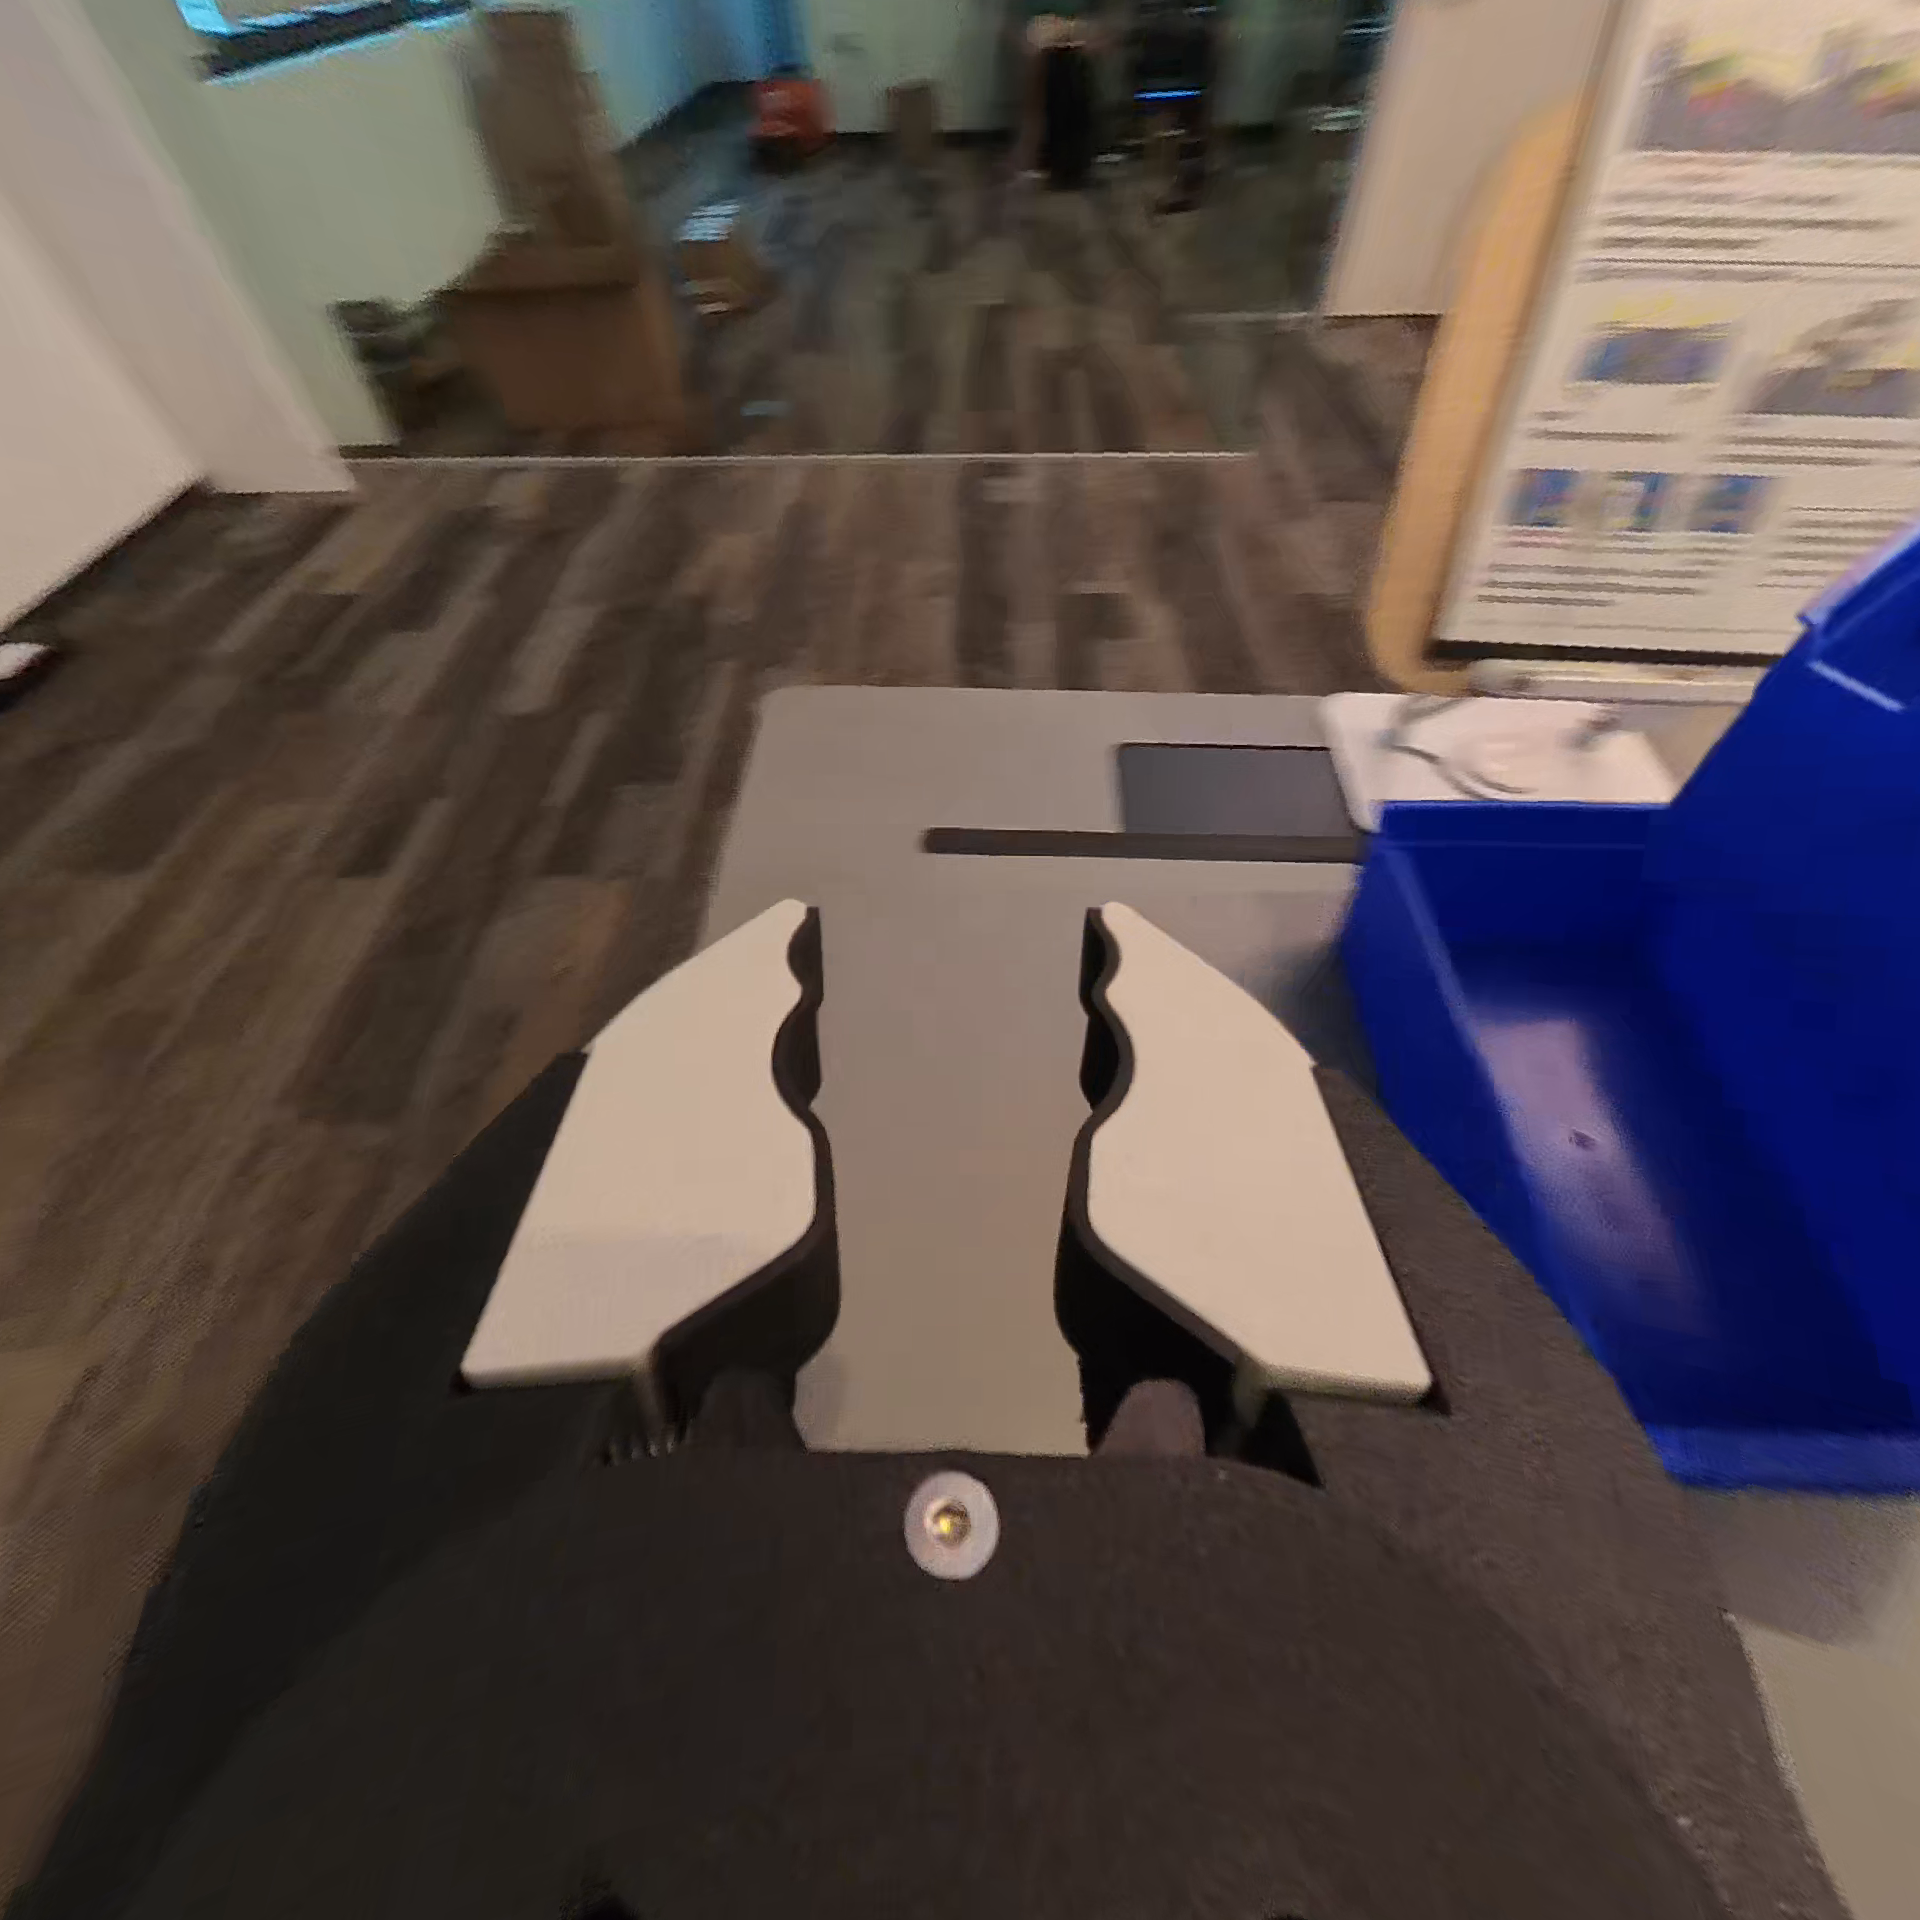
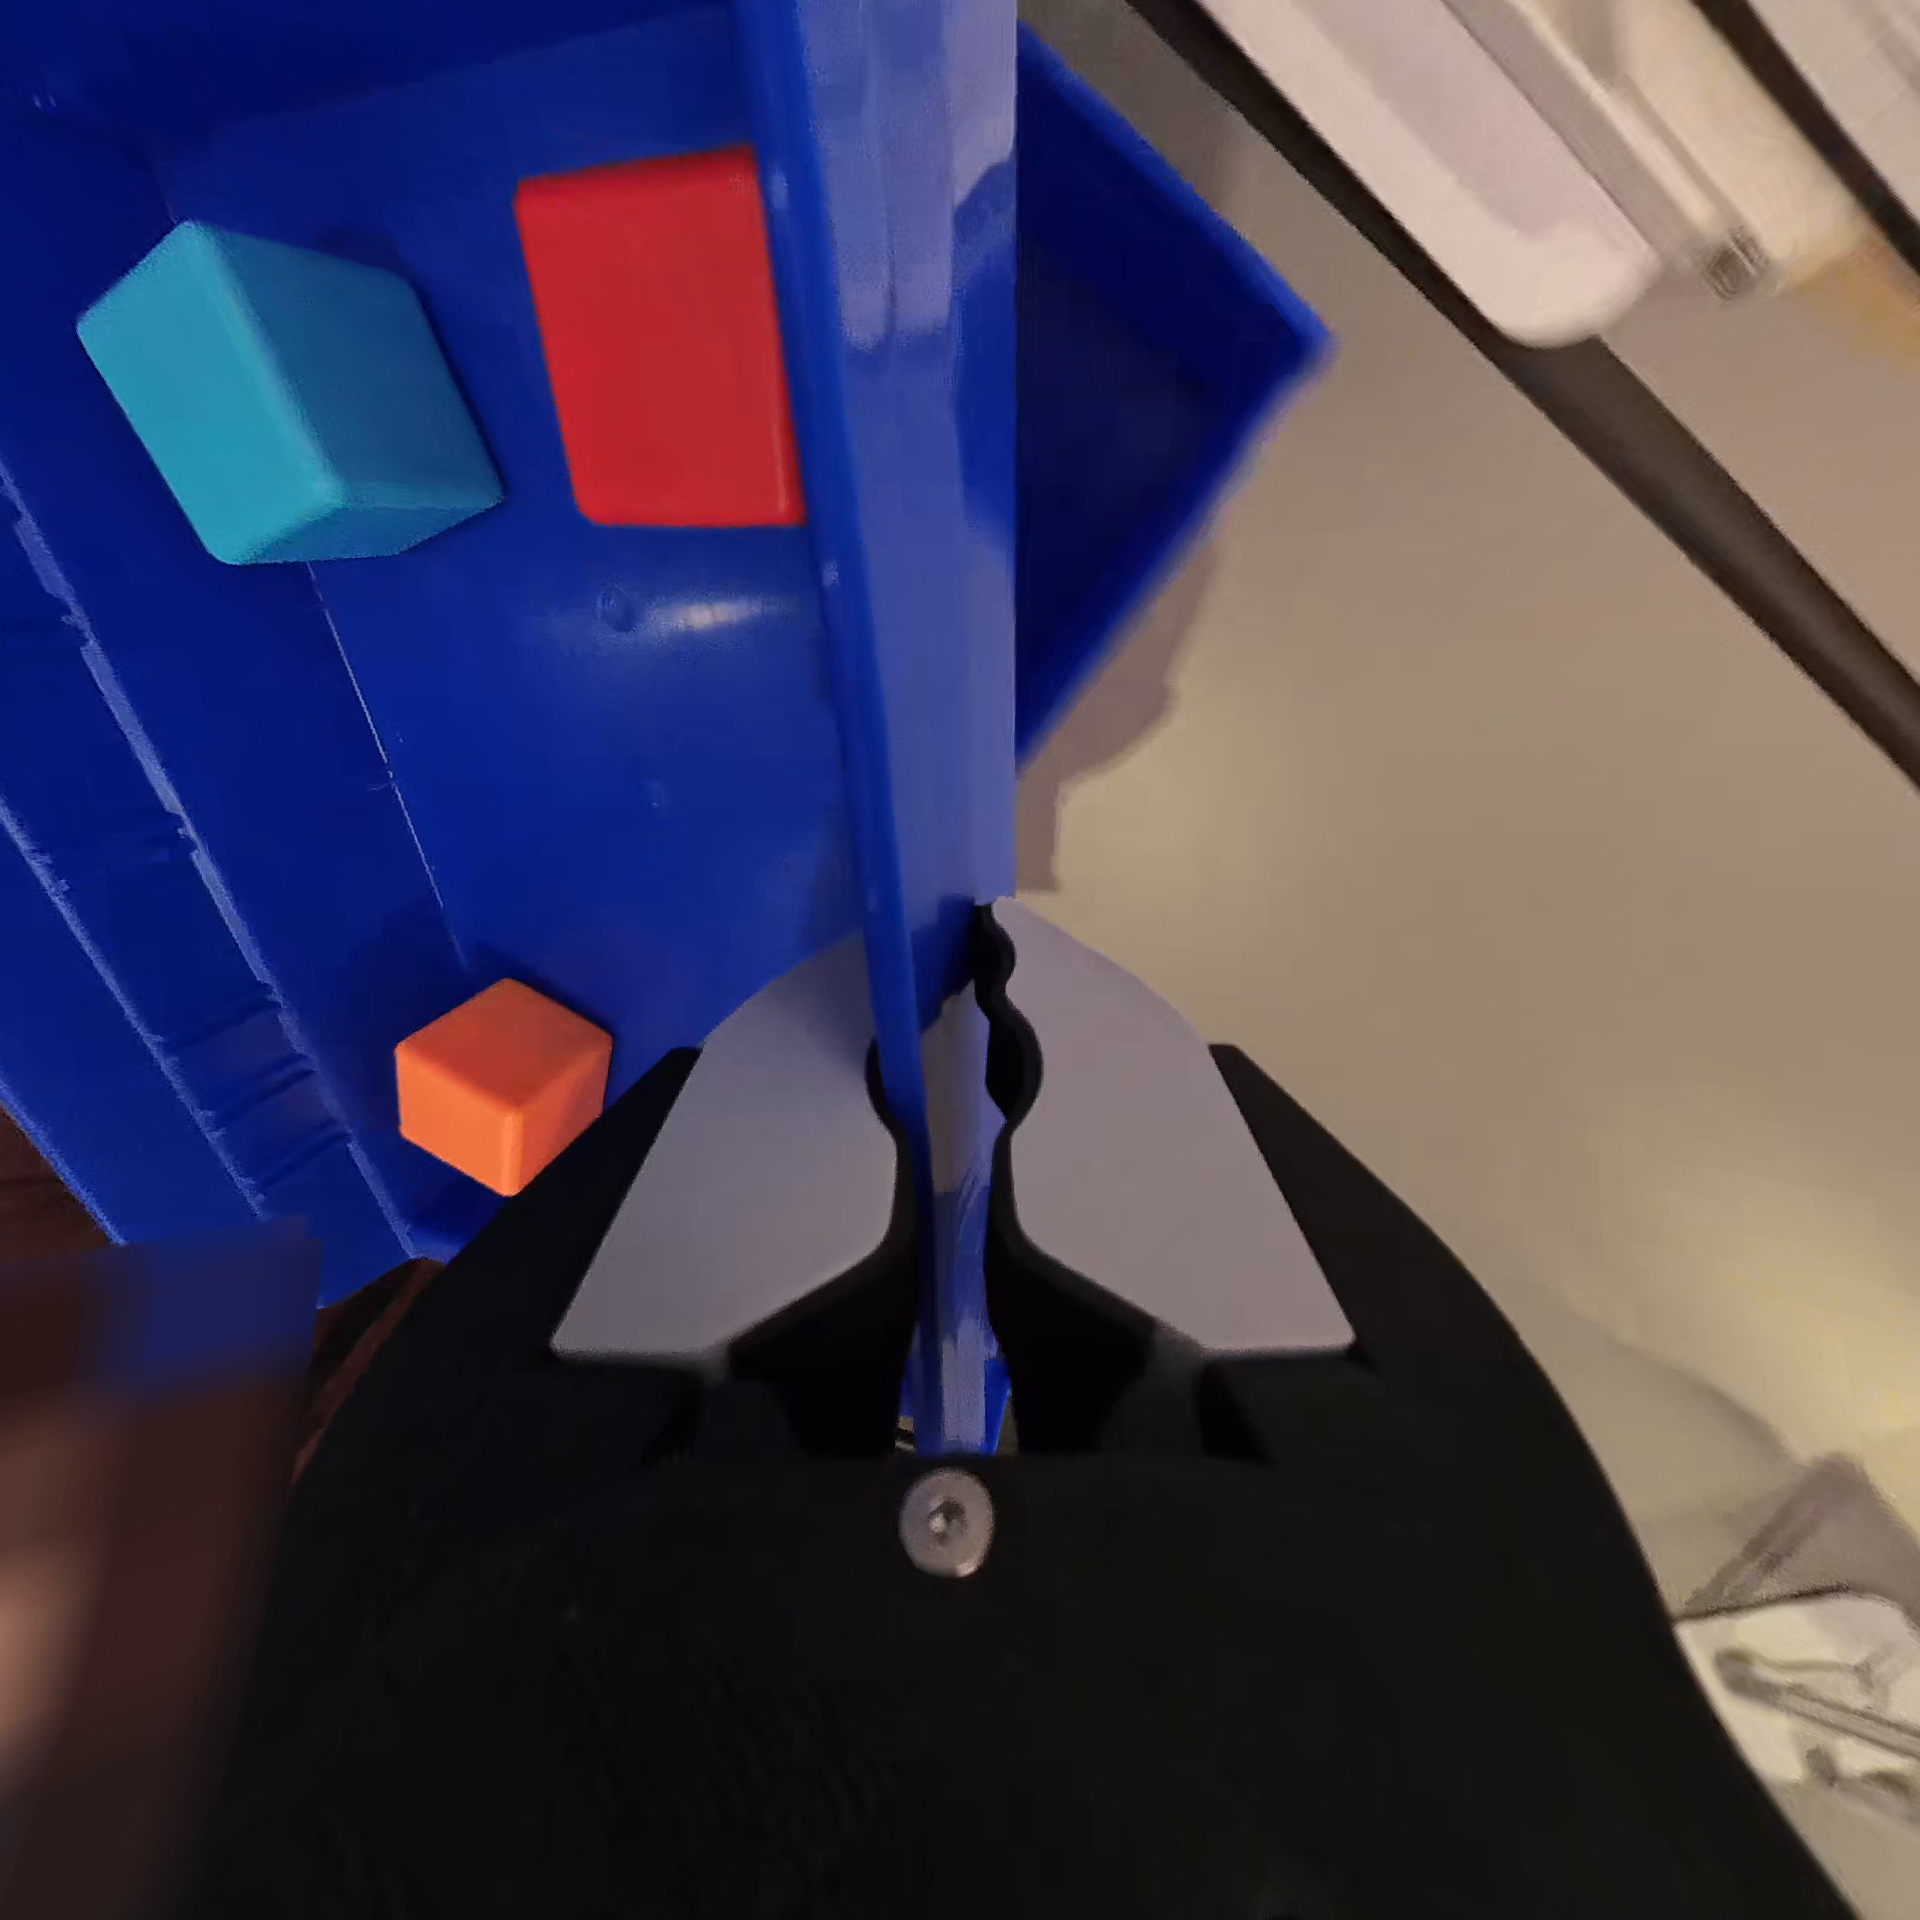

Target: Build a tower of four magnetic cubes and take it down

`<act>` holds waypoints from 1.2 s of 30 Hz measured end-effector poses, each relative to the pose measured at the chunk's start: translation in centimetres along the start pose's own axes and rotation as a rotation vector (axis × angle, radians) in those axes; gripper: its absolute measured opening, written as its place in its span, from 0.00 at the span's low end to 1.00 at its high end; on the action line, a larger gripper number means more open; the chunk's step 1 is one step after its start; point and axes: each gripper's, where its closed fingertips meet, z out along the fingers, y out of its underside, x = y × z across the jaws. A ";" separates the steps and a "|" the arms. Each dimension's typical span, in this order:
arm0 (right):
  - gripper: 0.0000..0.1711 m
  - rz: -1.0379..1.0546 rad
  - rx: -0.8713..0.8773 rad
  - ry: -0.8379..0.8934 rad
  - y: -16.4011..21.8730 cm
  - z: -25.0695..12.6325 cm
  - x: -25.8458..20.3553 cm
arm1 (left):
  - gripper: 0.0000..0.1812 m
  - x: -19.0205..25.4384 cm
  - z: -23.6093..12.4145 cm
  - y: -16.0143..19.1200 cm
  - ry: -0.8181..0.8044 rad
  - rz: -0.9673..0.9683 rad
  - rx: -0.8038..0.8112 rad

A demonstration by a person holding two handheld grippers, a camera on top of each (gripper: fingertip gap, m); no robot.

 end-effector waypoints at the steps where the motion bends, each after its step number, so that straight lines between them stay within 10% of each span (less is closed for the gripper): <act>1: 0.05 -0.039 -0.006 -0.016 -1.8 0.9 -2.1 | 0.25 -1.3 -0.6 0.0 -0.054 -0.007 0.009; 14: 0.05 -0.255 -0.027 -0.215 -17.1 14.6 -23.3 | 0.31 -8.6 -5.9 0.2 -0.183 -0.282 0.179; 27: 0.05 -0.041 -0.004 -0.132 -19.2 26.5 -21.4 | 0.33 -7.1 -3.1 1.4 -0.087 -0.266 0.068; 32: 0.11 -0.047 0.114 -0.205 -19.7 25.3 -21.2 | 0.37 -6.9 -1.6 3.3 -0.076 -0.238 -0.054; 36: 0.13 -0.212 0.517 -0.012 -20.4 16.3 -17.9 | 0.43 -7.8 -0.2 7.1 -0.048 -0.293 -0.237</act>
